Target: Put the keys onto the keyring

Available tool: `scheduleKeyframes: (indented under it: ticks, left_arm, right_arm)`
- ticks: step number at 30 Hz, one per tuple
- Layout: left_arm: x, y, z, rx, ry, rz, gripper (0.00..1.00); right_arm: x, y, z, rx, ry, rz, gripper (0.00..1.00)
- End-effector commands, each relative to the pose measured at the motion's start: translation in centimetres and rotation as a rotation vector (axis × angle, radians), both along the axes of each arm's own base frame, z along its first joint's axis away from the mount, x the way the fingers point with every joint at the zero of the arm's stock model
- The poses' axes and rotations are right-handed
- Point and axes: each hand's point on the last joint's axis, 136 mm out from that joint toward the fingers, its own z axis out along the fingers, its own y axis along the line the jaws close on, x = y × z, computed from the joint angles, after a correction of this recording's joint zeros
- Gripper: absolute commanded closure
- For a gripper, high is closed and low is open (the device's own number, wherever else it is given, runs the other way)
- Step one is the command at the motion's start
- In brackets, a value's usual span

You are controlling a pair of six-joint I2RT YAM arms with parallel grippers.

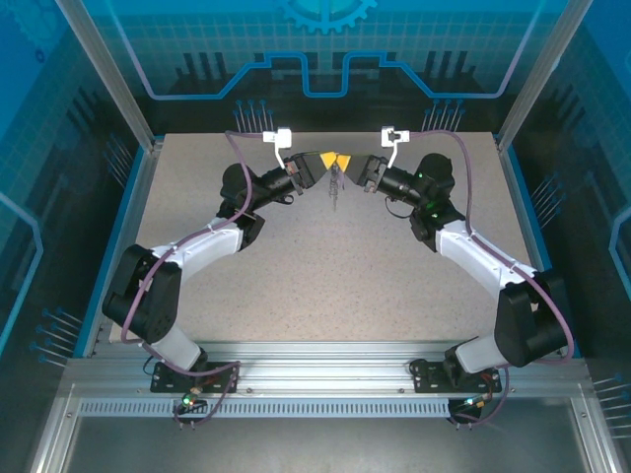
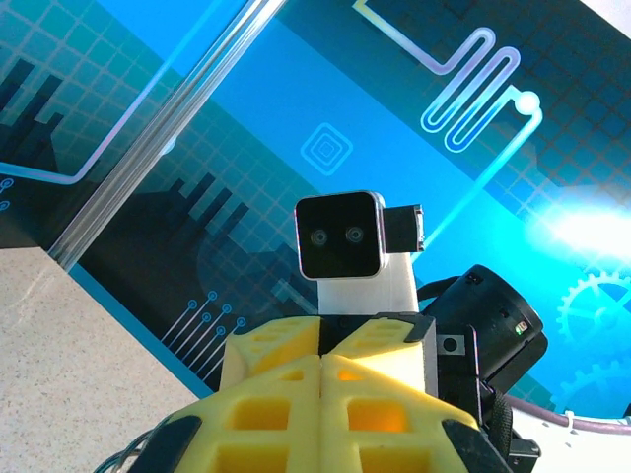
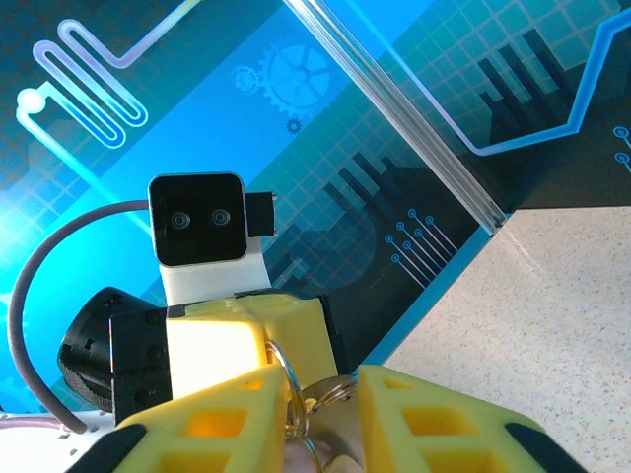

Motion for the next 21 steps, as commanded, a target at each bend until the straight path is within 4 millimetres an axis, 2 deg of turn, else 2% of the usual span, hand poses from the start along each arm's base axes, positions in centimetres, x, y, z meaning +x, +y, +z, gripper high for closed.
scheduleKeyframes:
  ticks: [1, 7, 12, 17, 21]
  left_arm:
    - [-0.6, -0.1, 2.6, -0.040, -0.090, 0.003, 1.00]
    - [-0.6, -0.2, 2.7, -0.036, -0.093, -0.001, 1.00]
    - [-0.5, -0.3, 2.3, 0.013, -0.088, 0.013, 1.00]
    - [-0.3, 0.3, 2.1, 0.094, -0.083, 0.036, 0.72]
    - [0.5, 1.3, 1.7, 0.148, -0.061, 0.050, 0.58]
  right_arm:
    - [-0.8, 0.0, 0.7, 0.007, -0.037, 0.009, 0.79]
    - [-0.9, -0.1, 0.9, 0.009, -0.043, 0.006, 1.00]
    - [-0.5, -0.7, 0.9, -0.009, -0.050, -0.001, 1.00]
    - [0.2, -1.4, 0.8, -0.058, -0.060, 0.001, 1.00]
    - [0.8, -1.9, 0.4, -0.105, -0.059, 0.027, 1.00]
